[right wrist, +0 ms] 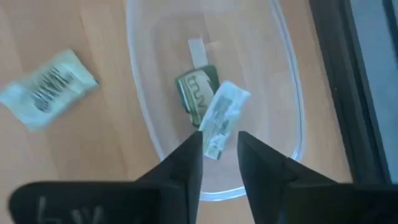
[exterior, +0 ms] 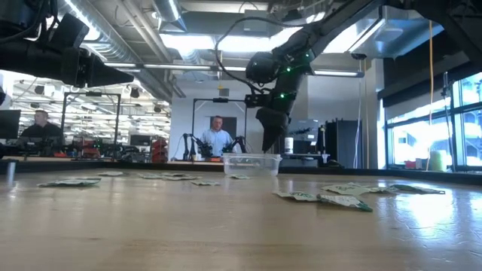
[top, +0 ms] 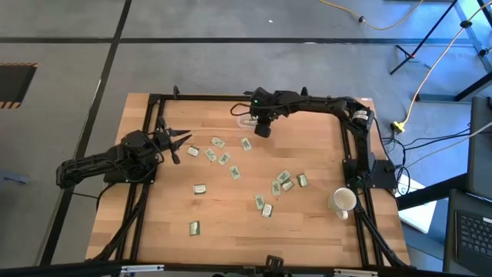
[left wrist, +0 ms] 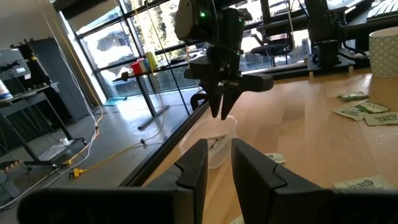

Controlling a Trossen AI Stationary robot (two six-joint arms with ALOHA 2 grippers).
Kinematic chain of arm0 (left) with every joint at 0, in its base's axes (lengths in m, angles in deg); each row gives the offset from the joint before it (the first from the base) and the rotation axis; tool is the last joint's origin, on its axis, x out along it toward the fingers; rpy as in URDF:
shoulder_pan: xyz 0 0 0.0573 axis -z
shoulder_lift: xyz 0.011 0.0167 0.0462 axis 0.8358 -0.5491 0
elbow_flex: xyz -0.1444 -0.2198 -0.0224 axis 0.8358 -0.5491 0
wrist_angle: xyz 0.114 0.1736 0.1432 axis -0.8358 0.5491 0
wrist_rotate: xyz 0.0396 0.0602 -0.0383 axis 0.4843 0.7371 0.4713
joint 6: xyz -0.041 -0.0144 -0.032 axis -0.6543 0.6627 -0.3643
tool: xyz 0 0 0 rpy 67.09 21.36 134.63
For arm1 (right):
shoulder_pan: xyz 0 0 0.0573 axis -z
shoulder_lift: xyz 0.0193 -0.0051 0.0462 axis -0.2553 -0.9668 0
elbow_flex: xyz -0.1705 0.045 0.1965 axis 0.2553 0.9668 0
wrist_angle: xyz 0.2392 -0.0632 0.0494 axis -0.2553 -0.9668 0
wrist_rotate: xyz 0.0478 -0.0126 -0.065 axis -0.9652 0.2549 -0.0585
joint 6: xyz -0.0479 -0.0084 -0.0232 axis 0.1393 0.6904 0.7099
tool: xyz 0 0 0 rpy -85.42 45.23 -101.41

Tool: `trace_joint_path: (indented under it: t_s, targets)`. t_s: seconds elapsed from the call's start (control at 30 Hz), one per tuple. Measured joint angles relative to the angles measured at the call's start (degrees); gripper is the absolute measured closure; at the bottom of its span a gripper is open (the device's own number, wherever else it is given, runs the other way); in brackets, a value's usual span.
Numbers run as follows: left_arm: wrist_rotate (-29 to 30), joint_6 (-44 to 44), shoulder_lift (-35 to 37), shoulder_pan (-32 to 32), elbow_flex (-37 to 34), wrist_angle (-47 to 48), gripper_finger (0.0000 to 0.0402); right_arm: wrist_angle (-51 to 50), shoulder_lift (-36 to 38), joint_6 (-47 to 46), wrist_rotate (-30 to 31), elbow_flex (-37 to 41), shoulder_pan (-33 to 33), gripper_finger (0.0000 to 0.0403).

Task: Pick and place items into bin
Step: Put the white stevia packet into the transparent bin

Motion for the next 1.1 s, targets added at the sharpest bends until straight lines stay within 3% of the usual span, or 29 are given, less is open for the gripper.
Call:
trace_joint_path:
  t_s: [0.23, 0.4, 0.53, 1.1]
  targets:
    - [0.00, 0.00, 0.00, 0.00, 0.00, 0.00, 0.0334, 1.65, 0.35, 4.17, -12.33, -0.90, -5.74, 0.0289]
    - [0.00, 0.01, 0.00, -0.01, -0.01, 0.00, 0.0334, 7.45, 0.34, 5.31, -11.84, 2.08, -9.46, 0.0289]
    - [0.00, 0.00, 0.00, -0.01, 0.00, 0.00, 0.0334, 11.93, 0.31, 5.96, -7.50, 4.70, -11.09, 0.0289]
    - [0.00, 0.00, 0.00, -0.02, 0.00, 0.02, 0.0334, 21.14, 0.12, 4.00, -6.50, 12.23, -11.34, 0.0289]
